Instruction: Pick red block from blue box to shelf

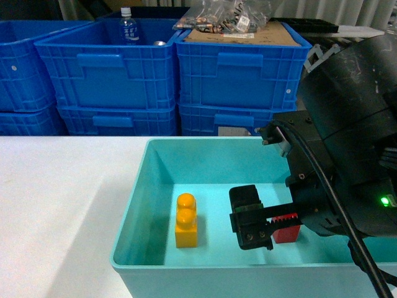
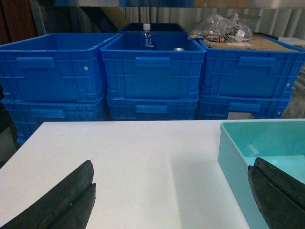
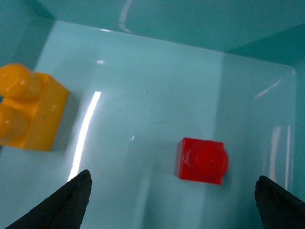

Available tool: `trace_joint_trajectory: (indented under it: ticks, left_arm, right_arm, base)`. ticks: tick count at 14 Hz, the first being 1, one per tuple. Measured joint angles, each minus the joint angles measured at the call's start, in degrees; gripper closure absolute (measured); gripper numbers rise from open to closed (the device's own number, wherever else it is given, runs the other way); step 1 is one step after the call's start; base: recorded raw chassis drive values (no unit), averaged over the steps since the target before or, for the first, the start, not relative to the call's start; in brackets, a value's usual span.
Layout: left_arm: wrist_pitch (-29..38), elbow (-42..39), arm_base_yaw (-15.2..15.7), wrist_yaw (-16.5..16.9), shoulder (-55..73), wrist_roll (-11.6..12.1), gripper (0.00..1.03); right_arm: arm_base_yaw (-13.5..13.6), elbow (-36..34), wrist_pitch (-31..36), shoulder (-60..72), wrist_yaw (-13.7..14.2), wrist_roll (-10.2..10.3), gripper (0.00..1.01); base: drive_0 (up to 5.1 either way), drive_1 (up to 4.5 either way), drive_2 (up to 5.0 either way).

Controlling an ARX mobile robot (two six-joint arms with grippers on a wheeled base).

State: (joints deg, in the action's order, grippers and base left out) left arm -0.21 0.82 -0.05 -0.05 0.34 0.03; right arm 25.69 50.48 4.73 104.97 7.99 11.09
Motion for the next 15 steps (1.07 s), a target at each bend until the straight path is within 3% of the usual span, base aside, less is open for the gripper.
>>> trace_joint_trajectory:
  ticks: [7,15]
  left_arm:
    - [0.00,0.00,0.00,0.02,0.00,0.00,0.05]
    - [0.00,0.00,0.00,0.00,0.00,0.00,0.05]
  right_arm:
    - [-3.19,7.34,-2.80,8.46,1.38,4.39,0.03]
    - [-2.03,7.76,3.69,15.54,4.79,3.87,0.03]
  base:
    - [0.0,0.00,0.0]
    - [0.0,0.00,0.0]
